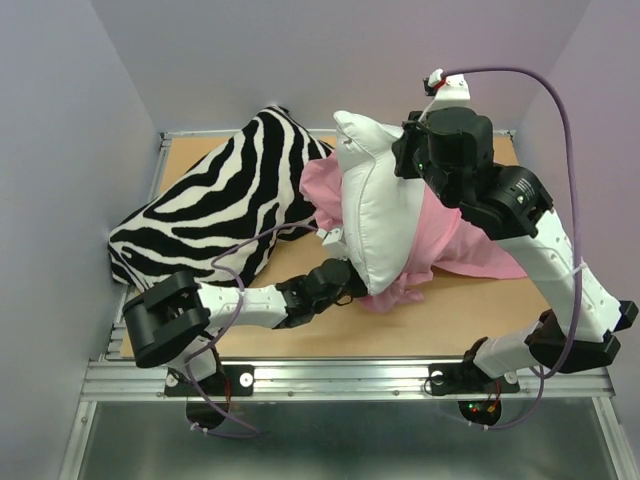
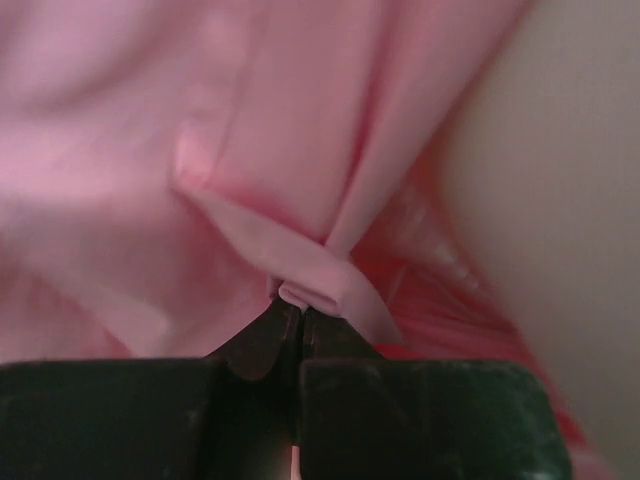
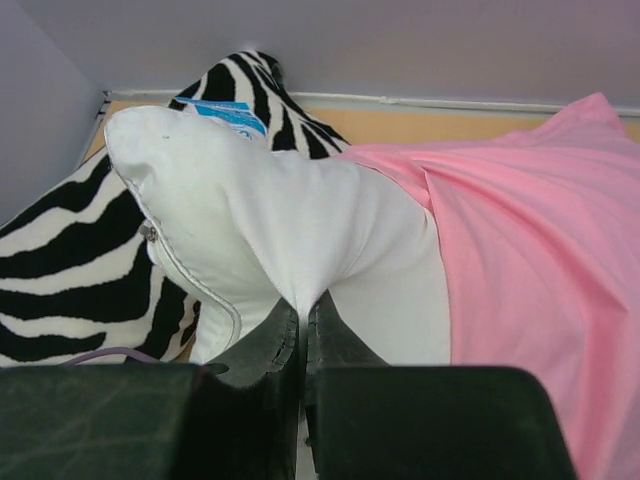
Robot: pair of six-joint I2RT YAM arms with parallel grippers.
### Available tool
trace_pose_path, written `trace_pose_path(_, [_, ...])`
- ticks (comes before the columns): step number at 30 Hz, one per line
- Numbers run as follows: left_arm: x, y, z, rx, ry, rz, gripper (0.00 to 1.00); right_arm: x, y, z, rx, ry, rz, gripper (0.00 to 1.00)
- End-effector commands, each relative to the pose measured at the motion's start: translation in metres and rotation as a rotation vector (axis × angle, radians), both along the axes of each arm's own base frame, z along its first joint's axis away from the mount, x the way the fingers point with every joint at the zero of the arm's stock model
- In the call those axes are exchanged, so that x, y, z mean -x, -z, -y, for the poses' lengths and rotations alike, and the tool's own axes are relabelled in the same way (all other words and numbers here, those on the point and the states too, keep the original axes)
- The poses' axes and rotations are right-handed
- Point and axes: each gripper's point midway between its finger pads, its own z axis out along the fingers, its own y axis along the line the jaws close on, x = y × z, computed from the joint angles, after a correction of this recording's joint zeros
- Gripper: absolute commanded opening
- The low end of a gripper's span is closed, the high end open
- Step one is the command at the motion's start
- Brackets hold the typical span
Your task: Remove the pillowcase from the pillow
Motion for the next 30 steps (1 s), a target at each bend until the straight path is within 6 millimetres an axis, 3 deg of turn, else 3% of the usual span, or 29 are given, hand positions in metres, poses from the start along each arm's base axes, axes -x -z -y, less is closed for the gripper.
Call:
trace_pose_path(1, [0.03, 0.027, 0.026, -0.091, 0.239, 0.004, 0.04, -0.01, -0.069, -0.013, -0.25, -0.002, 0.186, 0.01])
trace_pose_path(3, [0.033, 0.023, 0.032, -0.076, 0.266, 0.021, 0.14, -0.015, -0.059, -0.023, -0.241, -0.013, 0.164, 0.01])
trace_pose_path(4, [0.037, 0.022, 0.033, -0.068, 0.286, 0.027, 0.25, -0.02, -0.053, -0.034, -0.235, -0.034, 0.15, 0.01])
trace_pose_path(5, [0.038, 0.017, 0.033, -0.054, 0.292, 0.038, 0.3, -0.023, -0.05, -0.039, -0.228, -0.043, 0.144, 0.01])
trace_pose_path(7, [0.041, 0.009, 0.025, -0.037, 0.285, 0.051, 0.41, -0.027, -0.048, -0.047, -0.227, -0.059, 0.139, 0.0])
trace_pose_path(11, [0.052, -0.014, 0.002, 0.015, 0.261, 0.091, 0.5, -0.038, -0.039, -0.059, -0.202, -0.066, 0.124, 0.0])
trace_pose_path(16, [0.069, -0.027, -0.032, 0.028, 0.223, 0.091, 0.55, -0.046, -0.023, -0.07, -0.185, -0.07, 0.095, 0.01])
trace_pose_path(22, [0.072, -0.036, -0.064, 0.009, 0.134, 0.054, 0.64, -0.05, -0.014, -0.077, -0.177, -0.076, 0.077, 0.01])
trace_pose_path(26, [0.08, -0.06, -0.082, 0.088, 0.103, 0.063, 0.64, -0.05, -0.015, -0.077, -0.183, -0.08, 0.077, 0.0])
trace_pose_path(30, [0.082, -0.097, -0.102, 0.126, 0.086, 0.114, 0.65, -0.051, -0.01, -0.078, -0.174, -0.081, 0.068, 0.01])
